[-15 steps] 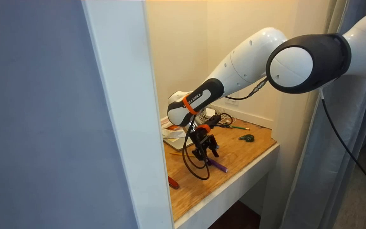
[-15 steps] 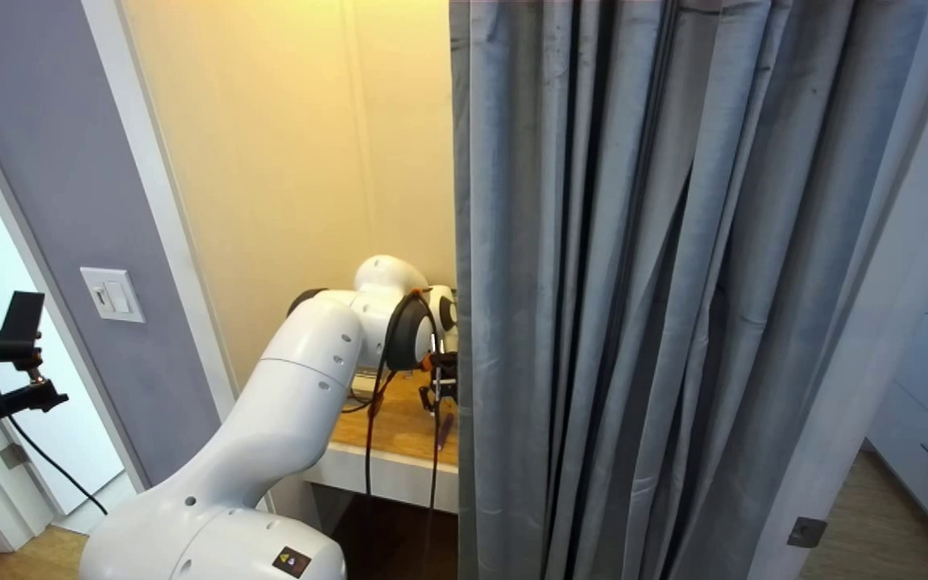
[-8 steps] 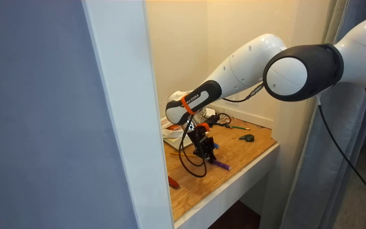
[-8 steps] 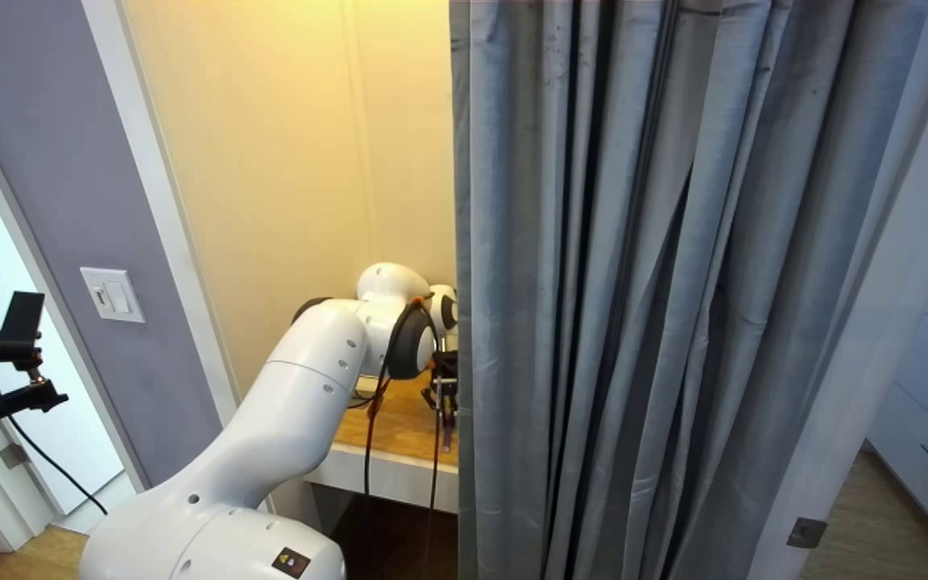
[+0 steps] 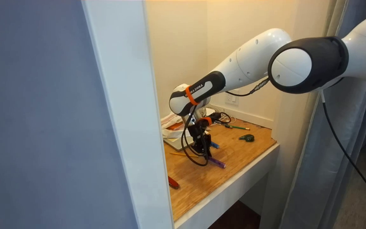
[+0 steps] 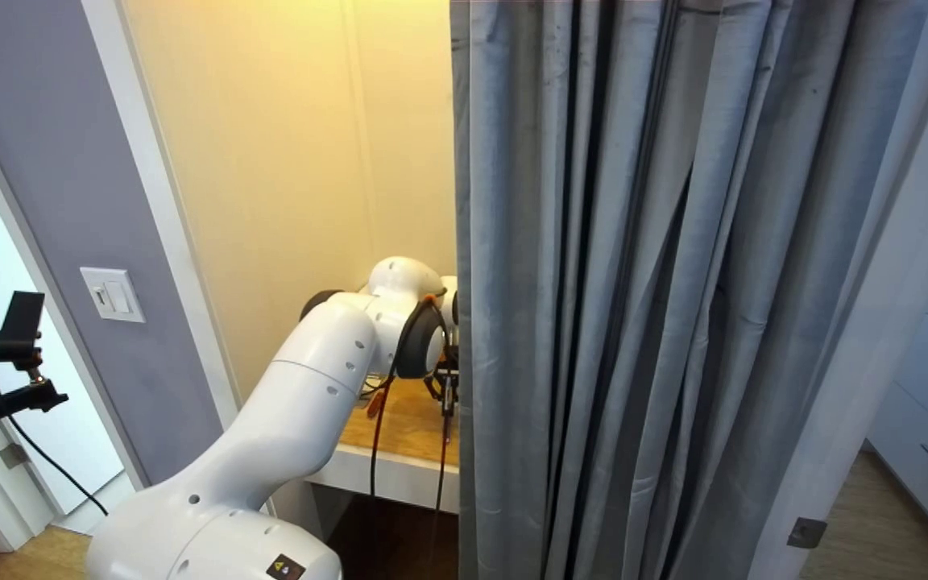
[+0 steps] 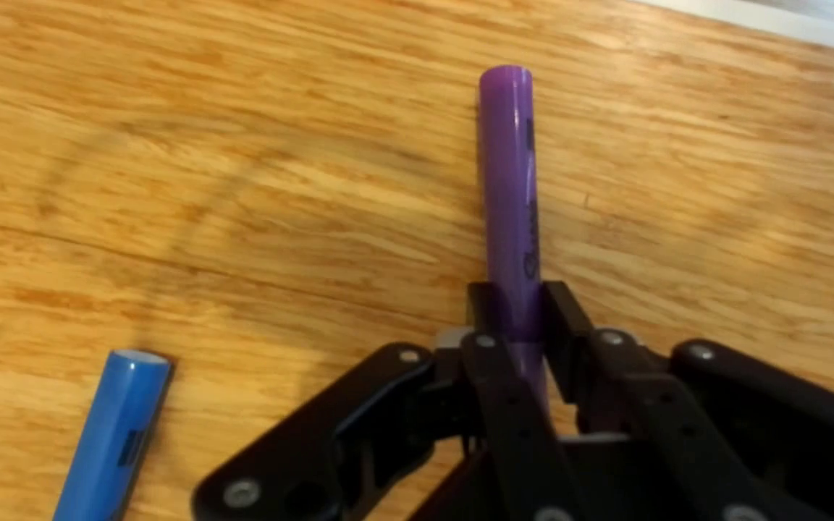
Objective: Move the purple marker forward and put it upright
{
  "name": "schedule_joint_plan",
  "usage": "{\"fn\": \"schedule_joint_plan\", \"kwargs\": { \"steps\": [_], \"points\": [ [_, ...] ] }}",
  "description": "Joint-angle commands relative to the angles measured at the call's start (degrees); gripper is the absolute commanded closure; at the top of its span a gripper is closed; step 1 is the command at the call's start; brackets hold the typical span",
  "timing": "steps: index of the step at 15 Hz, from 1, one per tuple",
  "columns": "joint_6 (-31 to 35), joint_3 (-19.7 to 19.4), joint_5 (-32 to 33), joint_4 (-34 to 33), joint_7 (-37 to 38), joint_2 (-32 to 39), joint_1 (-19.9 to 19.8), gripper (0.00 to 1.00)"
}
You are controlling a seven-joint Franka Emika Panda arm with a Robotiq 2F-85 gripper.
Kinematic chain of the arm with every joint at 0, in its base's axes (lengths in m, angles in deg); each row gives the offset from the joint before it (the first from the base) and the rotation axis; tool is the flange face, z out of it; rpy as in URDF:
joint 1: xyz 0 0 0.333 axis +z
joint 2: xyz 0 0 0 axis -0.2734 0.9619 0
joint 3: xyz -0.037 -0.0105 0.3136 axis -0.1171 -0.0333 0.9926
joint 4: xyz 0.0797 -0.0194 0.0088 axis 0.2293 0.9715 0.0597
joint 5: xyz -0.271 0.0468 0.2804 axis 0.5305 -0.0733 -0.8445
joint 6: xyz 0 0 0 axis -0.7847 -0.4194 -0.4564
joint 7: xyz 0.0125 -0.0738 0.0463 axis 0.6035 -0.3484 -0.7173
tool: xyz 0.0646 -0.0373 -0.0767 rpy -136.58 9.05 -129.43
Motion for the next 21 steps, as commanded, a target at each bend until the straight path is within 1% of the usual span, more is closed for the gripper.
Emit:
{"fn": "schedule_joint_plan", "kwargs": {
  "steps": [1, 4, 5, 7, 9, 11, 14, 16, 18, 19, 20, 21],
  "points": [
    [8.4, 4.6, -5.4, 13.2, -3.7, -10.1, -4.9, 0.92],
    [16.4, 8.0, -10.3, 20.5, -4.2, -15.4, -8.5, 0.92],
    [19.3, 7.6, -13.0, 22.7, -4.2, -17.1, -8.6, 0.92],
    [25.4, 8.4, -17.0, 27.8, -4.2, -20.4, -9.9, 0.93],
    [34.7, 7.5, -17.8, 33.1, -3.2, -23.9, -9.2, 0.93],
    [43.4, 6.9, -16.2, 38.4, -3.9, -27.3, -8.4, 0.93],
    [56.9, 7.6, -15.8, 46.9, -5.2, -31.5, -8.5, 0.93],
    [66.0, 10.1, -17.3, 53.0, -8.4, -34.0, -10.4, 0.93],
    [75.3, 15.0, -19.2, 59.3, -13.3, -35.6, -14.0, 0.93],
    [68.7, 11.2, -15.8, 51.3, -8.1, -31.5, -10.7, 0.81],
    [72.1, 13.0, -15.9, 54.1, -9.3, -32.3, -12.0, 0.81],
    [73.8, 13.9, -15.8, 56.0, -9.8, -32.9, -12.8, 0.81]
  ]
}}
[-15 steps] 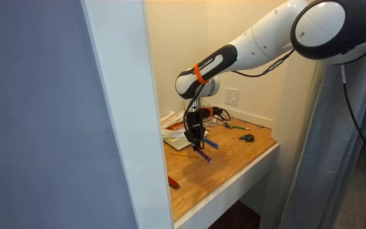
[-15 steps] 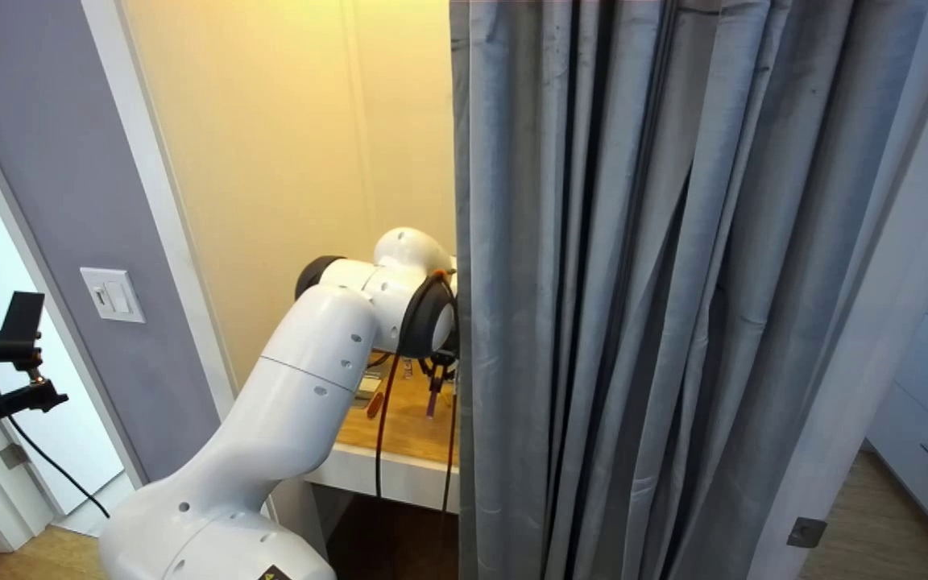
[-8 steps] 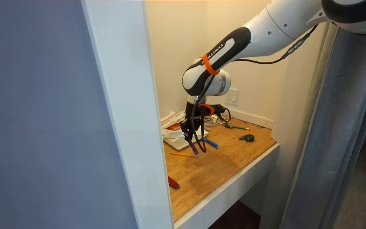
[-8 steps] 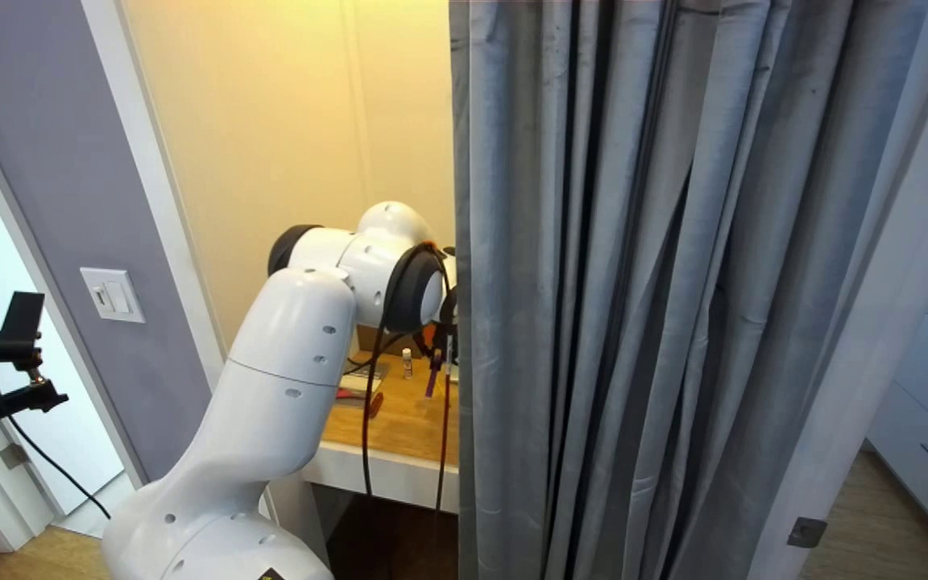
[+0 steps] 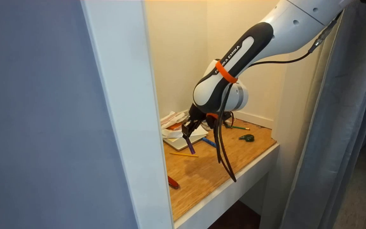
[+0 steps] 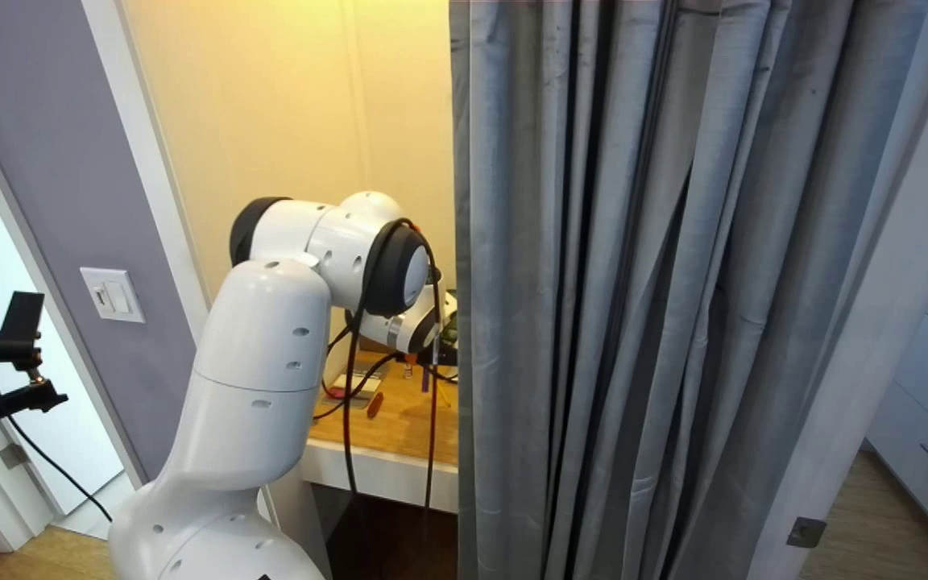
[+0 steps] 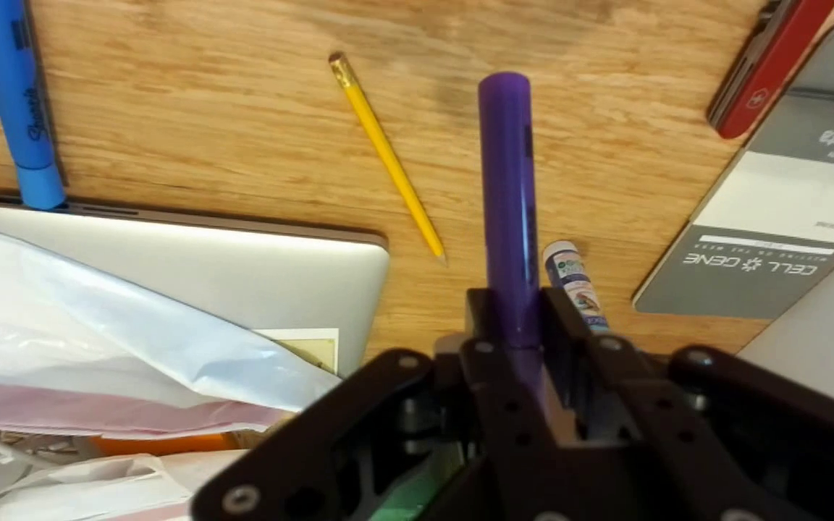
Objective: Move the purple marker forward and put it upright
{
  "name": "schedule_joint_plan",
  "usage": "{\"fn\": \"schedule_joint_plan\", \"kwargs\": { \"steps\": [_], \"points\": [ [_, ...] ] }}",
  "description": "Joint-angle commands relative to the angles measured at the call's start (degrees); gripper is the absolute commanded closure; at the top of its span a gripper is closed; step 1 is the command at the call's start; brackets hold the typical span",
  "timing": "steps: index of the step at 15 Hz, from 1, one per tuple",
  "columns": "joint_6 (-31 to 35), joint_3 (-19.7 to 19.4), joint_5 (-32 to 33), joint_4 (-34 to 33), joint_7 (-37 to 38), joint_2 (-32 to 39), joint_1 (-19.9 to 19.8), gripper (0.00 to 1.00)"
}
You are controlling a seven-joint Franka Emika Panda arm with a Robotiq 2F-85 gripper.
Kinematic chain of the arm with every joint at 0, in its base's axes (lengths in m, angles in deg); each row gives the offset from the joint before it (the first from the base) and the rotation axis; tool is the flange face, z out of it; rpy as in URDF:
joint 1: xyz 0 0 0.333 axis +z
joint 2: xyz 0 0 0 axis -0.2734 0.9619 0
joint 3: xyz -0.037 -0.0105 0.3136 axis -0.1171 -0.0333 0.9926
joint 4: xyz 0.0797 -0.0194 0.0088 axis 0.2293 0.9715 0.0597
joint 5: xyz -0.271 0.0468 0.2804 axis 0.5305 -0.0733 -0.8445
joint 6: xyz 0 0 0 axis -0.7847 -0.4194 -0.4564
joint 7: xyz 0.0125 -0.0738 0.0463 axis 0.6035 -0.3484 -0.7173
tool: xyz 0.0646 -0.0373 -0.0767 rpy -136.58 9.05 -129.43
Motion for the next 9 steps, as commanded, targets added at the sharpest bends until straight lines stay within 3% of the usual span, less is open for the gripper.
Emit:
{"fn": "schedule_joint_plan", "kwargs": {
  "steps": [1, 4, 5, 9],
  "points": [
    [0.6, 0.7, 1.2, 0.9, 0.8, -0.3, -0.8, 0.81],
    [0.7, 0.9, 1.1, 1.6, 0.4, -0.9, -1.2, 0.81],
    [3.1, -1.1, 2.8, 0.7, 0.9, 0.0, 0.5, 0.93],
    [7.0, 7.3, 1.3, -2.9, -4.7, 5.3, -5.1, 0.94]
  ]
}}
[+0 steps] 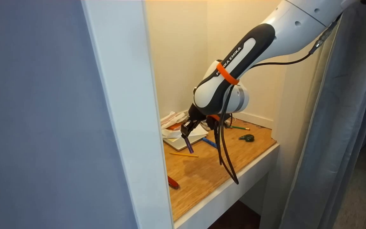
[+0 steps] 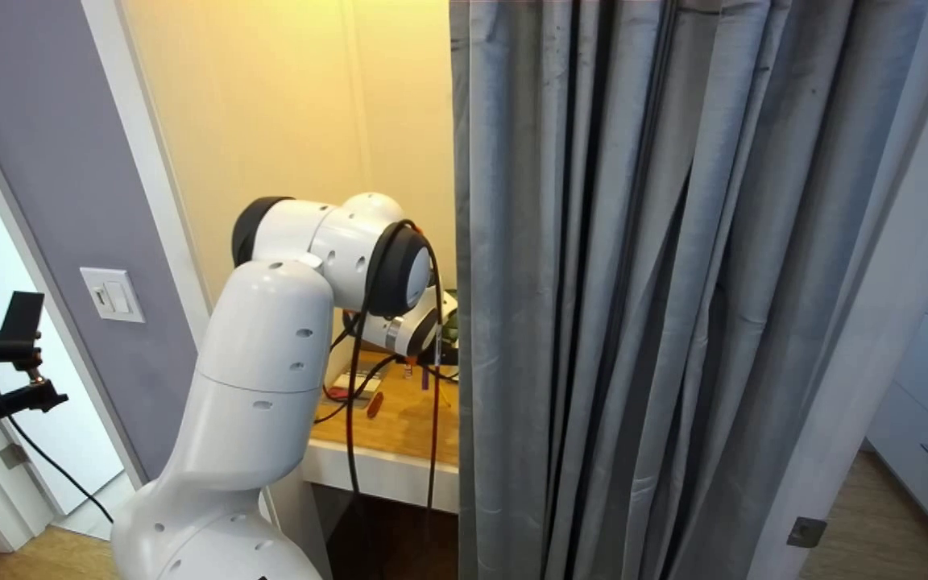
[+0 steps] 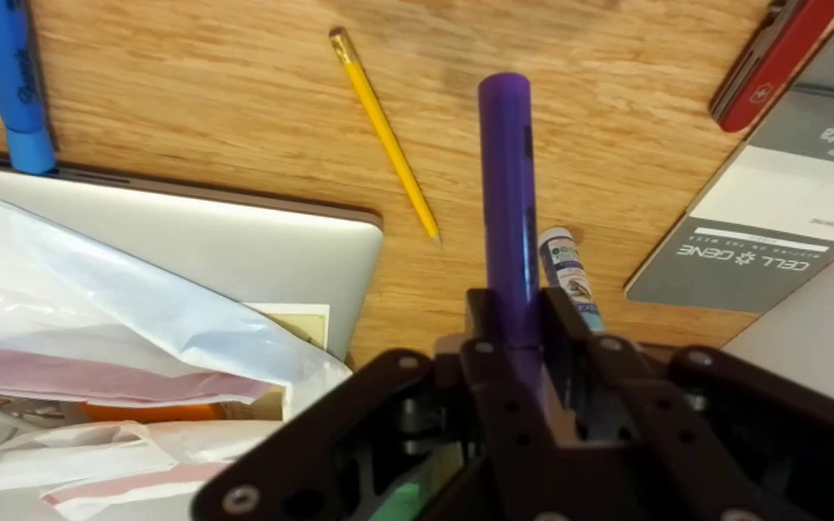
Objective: Move the purple marker forward and put it upright
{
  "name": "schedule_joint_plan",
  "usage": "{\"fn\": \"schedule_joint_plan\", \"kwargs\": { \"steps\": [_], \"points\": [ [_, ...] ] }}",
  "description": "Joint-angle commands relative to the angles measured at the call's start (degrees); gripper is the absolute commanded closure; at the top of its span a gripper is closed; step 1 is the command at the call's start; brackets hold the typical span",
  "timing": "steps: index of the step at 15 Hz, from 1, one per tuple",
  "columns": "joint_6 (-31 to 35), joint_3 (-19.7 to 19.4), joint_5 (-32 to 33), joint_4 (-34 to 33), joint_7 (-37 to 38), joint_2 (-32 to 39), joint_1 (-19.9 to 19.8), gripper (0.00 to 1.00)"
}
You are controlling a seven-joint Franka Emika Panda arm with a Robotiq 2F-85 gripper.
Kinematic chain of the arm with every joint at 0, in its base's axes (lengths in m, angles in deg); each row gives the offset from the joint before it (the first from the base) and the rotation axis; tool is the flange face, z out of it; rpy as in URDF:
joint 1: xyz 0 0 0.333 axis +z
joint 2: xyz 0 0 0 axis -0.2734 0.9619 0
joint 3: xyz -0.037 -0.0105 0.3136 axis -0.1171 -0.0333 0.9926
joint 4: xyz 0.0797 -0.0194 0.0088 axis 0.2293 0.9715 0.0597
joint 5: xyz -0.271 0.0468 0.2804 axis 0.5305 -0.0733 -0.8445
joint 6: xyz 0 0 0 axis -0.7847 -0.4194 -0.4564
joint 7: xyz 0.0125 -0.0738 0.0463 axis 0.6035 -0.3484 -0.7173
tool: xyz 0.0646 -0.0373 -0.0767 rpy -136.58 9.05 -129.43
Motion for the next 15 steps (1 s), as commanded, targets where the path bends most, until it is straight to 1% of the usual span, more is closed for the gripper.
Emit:
{"fn": "schedule_joint_plan", "kwargs": {
  "steps": [1, 2, 4, 7, 8, 9, 10, 12, 15],
  "points": [
    [5.2, 8.1, -1.3, -4.7, -5.8, 6.8, -5.2, 0.94],
    [6.6, 10.9, -1.1, -5.7, -7.1, 8.7, -7.1, 0.93],
    [8.2, 14.0, 0.3, -8.1, -8.9, 12.4, -9.0, 0.94],
    [8.6, 19.0, 1.2, -11.2, -12.5, 18.2, -12.6, 0.94],
    [8.5, 19.4, 5.9, -12.1, -9.6, 19.9, -13.4, 0.94],
    [8.5, 19.1, 6.9, -13.0, -9.5, 21.1, -13.5, 0.93],
    [7.4, 17.4, 7.3, -9.9, -6.6, 17.0, -12.4, 0.81],
    [7.5, 17.8, 8.9, -11.5, -6.8, 19.5, -13.2, 0.81],
    [7.5, 18.0, 9.3, -12.4, -6.8, 20.5, -13.4, 0.81]
  ]
}}
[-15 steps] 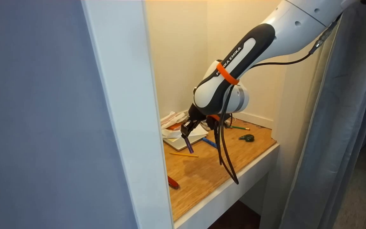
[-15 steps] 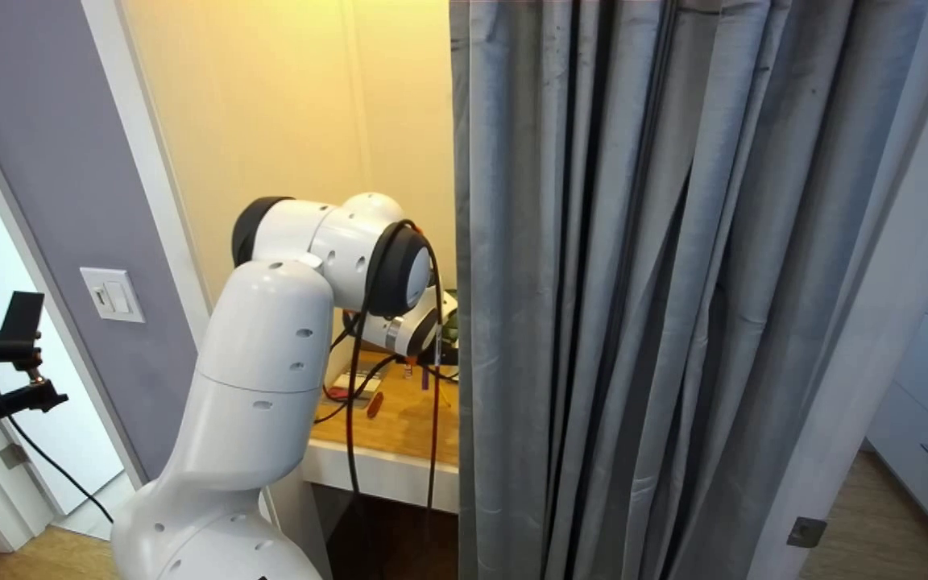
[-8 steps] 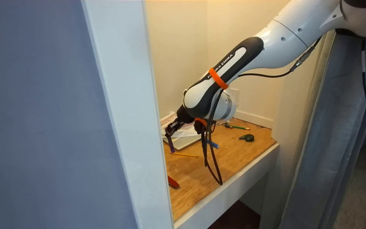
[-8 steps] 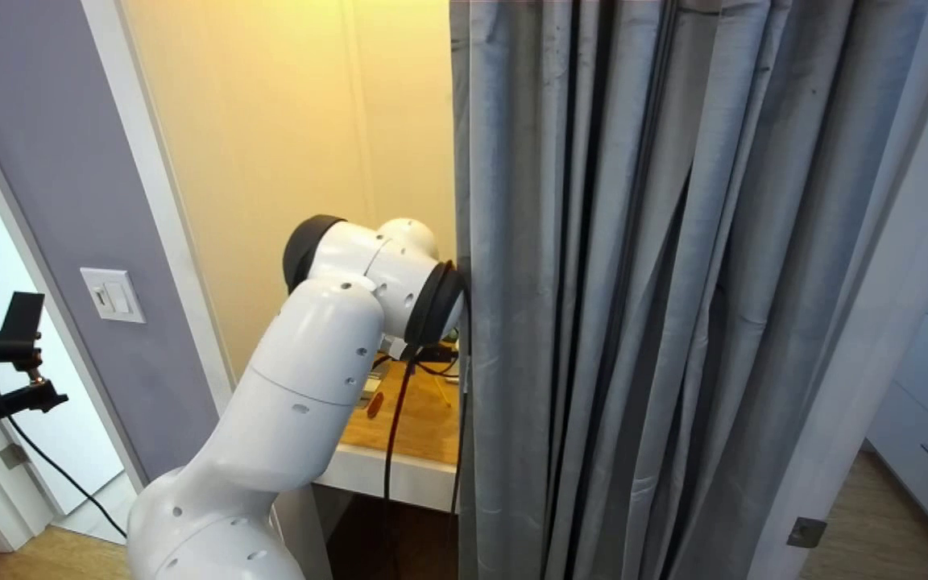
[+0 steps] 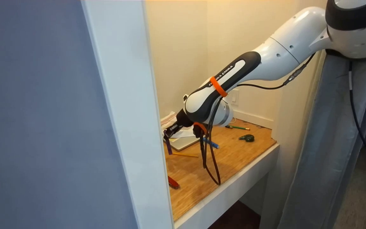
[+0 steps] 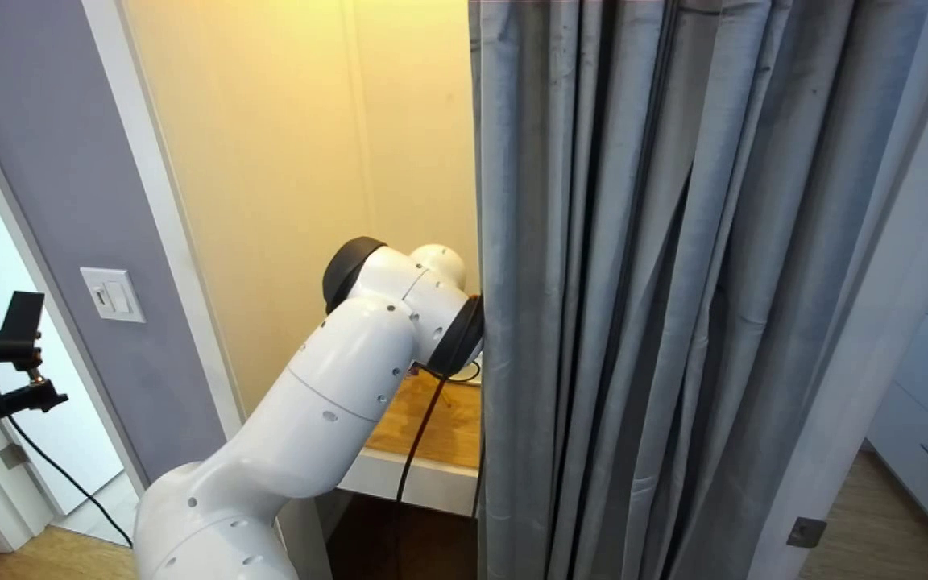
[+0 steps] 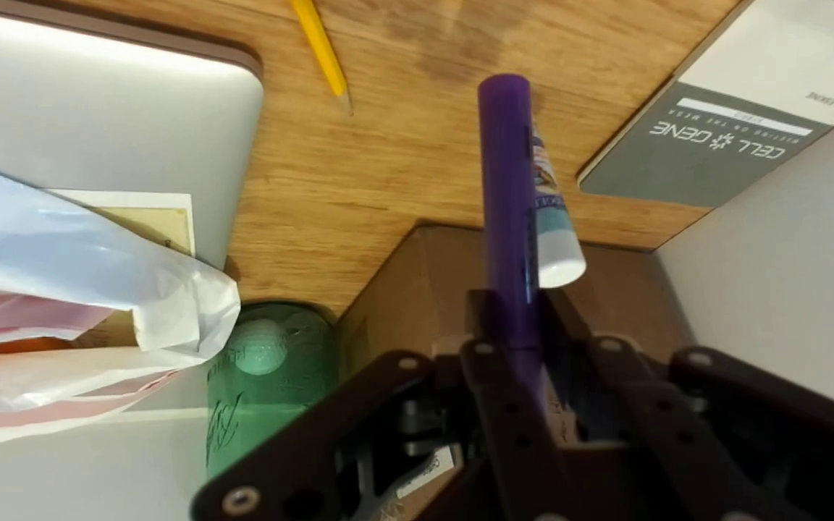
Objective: Move the purple marker forward and put it upright
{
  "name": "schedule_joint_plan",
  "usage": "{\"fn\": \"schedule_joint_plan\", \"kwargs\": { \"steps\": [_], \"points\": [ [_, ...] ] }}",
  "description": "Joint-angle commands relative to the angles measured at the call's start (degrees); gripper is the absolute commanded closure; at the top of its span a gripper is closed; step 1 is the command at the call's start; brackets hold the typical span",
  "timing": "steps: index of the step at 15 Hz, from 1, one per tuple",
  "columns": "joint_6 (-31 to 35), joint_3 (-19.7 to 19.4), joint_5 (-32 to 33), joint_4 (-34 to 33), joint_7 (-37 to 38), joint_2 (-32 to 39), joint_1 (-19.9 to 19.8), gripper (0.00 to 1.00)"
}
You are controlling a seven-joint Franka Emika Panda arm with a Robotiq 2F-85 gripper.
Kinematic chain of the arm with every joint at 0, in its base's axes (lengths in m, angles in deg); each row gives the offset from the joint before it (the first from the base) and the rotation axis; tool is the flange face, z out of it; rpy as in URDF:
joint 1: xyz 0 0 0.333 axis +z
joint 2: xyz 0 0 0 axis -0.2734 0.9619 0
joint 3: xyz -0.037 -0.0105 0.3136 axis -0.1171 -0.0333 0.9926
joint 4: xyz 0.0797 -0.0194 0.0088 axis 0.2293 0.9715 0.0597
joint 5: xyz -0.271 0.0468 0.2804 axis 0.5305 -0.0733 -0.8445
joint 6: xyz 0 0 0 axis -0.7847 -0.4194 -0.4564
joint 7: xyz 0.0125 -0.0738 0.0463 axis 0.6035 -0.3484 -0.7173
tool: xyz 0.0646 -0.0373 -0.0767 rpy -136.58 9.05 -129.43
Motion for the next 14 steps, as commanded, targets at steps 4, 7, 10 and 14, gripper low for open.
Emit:
{"fn": "schedule_joint_plan", "kwargs": {
  "steps": [4, 7, 10, 14],
  "points": [
    [2.5, 1.1, 5.8, -0.9, 2.4, 2.4, -0.8, 0.94],
    [7.2, 1.2, 9.4, -1.0, 3.1, 4.1, -1.2, 0.94],
    [10.3, 1.3, 13.5, -1.4, 5.0, 6.3, -2.0, 0.94],
    [11.9, 2.1, 19.0, -1.5, 7.1, 8.9, -3.6, 0.94]
  ]
}}
